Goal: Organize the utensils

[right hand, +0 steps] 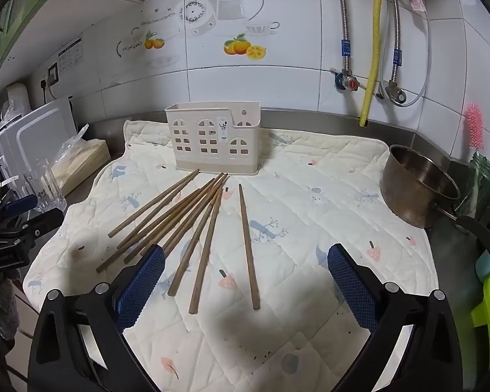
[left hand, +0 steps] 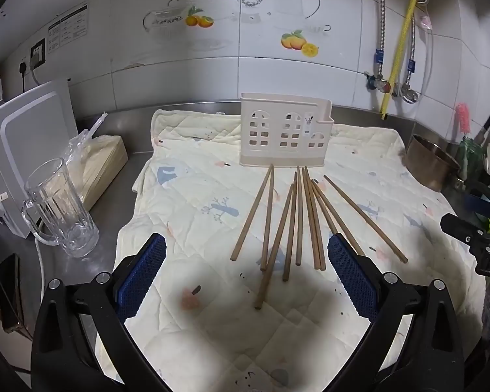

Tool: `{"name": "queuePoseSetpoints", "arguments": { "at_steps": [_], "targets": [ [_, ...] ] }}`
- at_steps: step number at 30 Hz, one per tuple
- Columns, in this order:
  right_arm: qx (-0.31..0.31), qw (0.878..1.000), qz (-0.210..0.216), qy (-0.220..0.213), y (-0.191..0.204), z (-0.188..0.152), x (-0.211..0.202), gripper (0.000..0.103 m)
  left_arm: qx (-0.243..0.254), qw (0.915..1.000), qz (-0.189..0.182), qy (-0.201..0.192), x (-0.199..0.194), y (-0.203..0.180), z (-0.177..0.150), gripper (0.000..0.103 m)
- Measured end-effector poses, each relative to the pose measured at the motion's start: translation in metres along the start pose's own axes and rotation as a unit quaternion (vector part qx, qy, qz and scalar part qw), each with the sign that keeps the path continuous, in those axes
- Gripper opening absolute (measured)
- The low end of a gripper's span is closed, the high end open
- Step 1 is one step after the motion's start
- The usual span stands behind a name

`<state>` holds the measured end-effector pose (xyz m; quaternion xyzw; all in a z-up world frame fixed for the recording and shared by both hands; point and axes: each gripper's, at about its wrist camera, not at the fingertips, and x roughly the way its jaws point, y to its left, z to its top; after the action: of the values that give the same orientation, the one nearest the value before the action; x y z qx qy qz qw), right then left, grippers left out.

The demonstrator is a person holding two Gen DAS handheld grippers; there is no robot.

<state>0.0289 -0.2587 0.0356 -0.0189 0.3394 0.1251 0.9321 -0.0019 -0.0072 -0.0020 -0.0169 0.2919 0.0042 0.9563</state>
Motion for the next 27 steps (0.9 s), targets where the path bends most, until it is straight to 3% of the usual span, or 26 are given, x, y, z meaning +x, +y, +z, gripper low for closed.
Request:
{"name": "queuePoseSetpoints", "arguments": {
  "at_steps": [27],
  "targets": [
    [-0.003,1.000,0.003,-0.002,0.0041,-0.0031,-0.0002,0.097,-0.004,1.0000,-0.002,0.001,0.0005,0.0041,0.0002,0.098]
  ]
}}
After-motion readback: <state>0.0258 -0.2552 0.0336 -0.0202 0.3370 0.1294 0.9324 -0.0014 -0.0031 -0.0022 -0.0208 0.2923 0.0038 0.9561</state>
